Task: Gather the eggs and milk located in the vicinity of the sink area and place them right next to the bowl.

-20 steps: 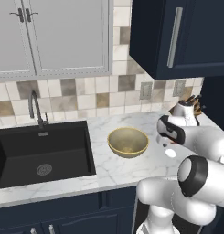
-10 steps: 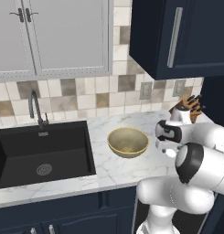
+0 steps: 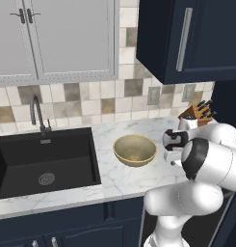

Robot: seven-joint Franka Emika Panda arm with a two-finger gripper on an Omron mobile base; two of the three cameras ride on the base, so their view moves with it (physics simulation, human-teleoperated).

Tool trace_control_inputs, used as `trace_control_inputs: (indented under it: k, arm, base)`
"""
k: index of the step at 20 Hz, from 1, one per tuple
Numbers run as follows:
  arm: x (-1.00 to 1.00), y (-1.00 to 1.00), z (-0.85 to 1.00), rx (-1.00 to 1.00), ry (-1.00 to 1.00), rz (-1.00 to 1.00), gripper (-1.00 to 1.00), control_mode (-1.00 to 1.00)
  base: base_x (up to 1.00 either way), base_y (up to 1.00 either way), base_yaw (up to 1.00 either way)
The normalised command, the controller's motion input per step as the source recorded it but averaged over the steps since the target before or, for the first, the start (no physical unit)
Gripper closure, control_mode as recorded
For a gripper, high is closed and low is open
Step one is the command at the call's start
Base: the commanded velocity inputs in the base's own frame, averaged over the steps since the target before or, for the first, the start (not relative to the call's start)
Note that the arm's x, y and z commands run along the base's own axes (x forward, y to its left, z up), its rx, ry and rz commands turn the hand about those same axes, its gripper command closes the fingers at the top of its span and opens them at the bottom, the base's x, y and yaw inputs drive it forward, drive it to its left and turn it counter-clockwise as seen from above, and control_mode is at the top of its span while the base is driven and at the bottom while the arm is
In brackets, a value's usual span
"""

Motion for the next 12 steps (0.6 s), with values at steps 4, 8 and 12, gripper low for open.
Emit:
trace_control_inputs:
  k: [4, 8, 12]
  arm:
    - [0.0, 0.0, 0.0, 0.0, 0.0, 0.0, -1.0, -1.0]
    - [0.0, 0.0, 0.0, 0.0, 0.0, 0.0, -1.0, -1.0]
    - [0.0, 0.0, 0.0, 0.0, 0.0, 0.0, 1.0, -1.0]
  base:
    - [0.0, 0.0, 0.0]
    - [0.0, 0.0, 0.0]
    - [0.0, 0.0, 0.0]
